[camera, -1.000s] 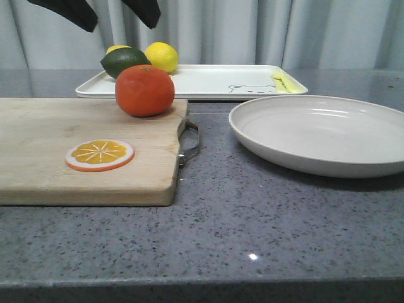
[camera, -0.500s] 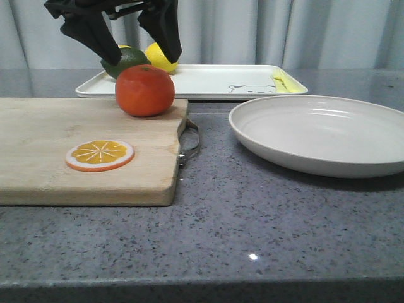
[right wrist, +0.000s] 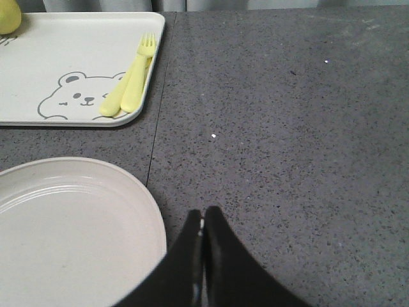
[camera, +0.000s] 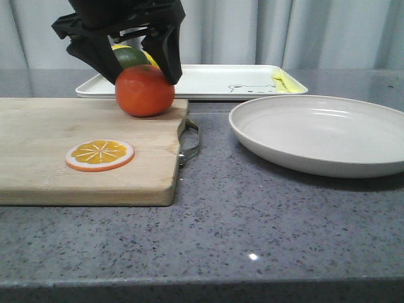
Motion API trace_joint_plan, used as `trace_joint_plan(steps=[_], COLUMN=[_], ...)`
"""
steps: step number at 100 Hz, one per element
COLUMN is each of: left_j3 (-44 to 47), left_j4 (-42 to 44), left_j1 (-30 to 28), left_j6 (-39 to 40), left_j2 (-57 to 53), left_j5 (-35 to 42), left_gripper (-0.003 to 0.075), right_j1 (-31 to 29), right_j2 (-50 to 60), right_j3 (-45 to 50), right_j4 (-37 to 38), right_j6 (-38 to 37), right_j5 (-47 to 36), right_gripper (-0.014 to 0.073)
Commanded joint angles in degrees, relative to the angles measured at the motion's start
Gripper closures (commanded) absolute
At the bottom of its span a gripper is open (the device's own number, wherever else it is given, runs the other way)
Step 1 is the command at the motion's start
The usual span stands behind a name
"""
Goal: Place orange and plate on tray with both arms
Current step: 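Lower the left gripper over the orange and close on it, then lift the orange with the left gripper and carry it over the plate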
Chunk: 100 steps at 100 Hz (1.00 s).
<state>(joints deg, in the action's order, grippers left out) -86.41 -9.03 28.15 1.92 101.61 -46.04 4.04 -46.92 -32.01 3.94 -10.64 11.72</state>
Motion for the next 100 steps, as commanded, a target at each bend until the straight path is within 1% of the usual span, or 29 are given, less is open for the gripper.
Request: trace_joint_plan(steps=[1,25,44,62,82,100], left_j3=[-1.8,-1.8,-3.0,-6.8,-10.8,-14.9], left_j4=[-0.7,-0.7,-0.8,-1.2,-1.2,-1.4], left_j1=[0.6,0.6,0.6,3.1,9.8,15.4], left_j6=[-0.2,-0.2,-0.2,-0.4,-1.3,-1.3], left_j2=[-2.3,-2.3,-2.3,-2.3,-1.9,1.7], left_j5=[1.7,1.4,-0.2,-1.1,-0.3,-0.3], left_gripper=[0.0157,0.0295,0.0365,0.0373,0.0373,0.0373], right_j1=[-0.1,-0.1,-0.1,-0.1,-0.1,-0.1], right_j2=[0.0,0.0,0.0,0.0,0.0,0.0], right_j3=[-2.0,-2.0,-2.0,-2.0,-2.0,-2.0], right_j4=[0.2,0.2,0.2,0.2,0.2,0.2], right_j6=[0.0,0.0,0.0,0.0,0.0,0.0], right_j5=[-4.4,-4.4,-4.4,-4.4,-4.4,-4.4], right_gripper=[0.0651,0.0651,0.0651,0.0651,0.0651,0.0651])
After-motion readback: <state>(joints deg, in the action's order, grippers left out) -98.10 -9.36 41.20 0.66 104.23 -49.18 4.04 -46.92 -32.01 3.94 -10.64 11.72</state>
